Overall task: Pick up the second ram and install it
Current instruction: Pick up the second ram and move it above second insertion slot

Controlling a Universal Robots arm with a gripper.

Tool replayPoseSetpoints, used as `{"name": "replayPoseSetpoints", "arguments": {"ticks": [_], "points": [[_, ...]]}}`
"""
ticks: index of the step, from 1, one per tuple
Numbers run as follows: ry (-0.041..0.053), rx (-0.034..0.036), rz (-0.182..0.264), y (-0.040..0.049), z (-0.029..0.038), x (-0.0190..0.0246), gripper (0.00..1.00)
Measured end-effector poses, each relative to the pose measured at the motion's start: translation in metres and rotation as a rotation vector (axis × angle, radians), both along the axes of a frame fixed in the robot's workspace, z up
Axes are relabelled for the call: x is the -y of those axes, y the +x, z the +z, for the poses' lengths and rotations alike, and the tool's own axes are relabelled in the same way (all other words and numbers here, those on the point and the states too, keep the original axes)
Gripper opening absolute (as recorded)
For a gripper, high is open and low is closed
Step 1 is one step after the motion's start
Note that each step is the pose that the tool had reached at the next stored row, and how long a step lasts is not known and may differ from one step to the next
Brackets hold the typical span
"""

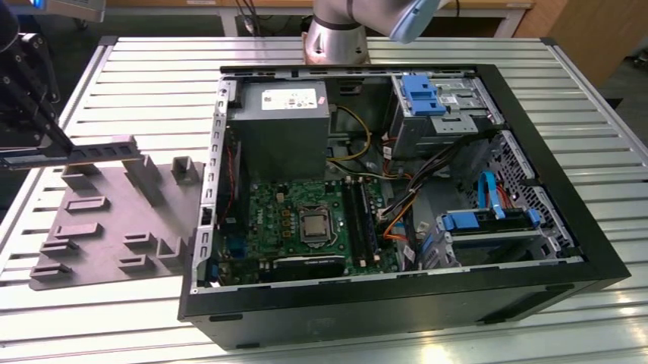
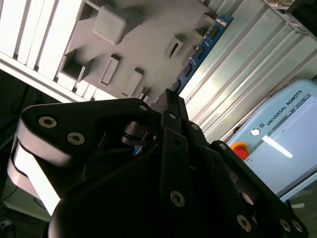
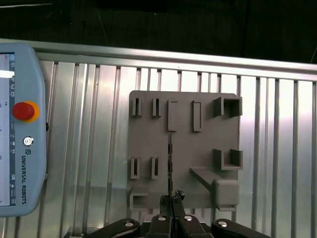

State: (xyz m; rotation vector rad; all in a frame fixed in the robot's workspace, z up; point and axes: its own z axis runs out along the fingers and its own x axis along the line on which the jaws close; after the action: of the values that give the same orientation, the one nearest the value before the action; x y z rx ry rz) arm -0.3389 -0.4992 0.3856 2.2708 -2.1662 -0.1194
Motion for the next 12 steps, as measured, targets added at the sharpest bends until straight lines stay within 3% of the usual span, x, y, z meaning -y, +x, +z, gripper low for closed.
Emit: {"name": "replayPoseSetpoints", "arguments": {"ticks": [12], "points": [[-0.0001,0.0,0.0,0.0136,0.0,0.0,0.12]]}}
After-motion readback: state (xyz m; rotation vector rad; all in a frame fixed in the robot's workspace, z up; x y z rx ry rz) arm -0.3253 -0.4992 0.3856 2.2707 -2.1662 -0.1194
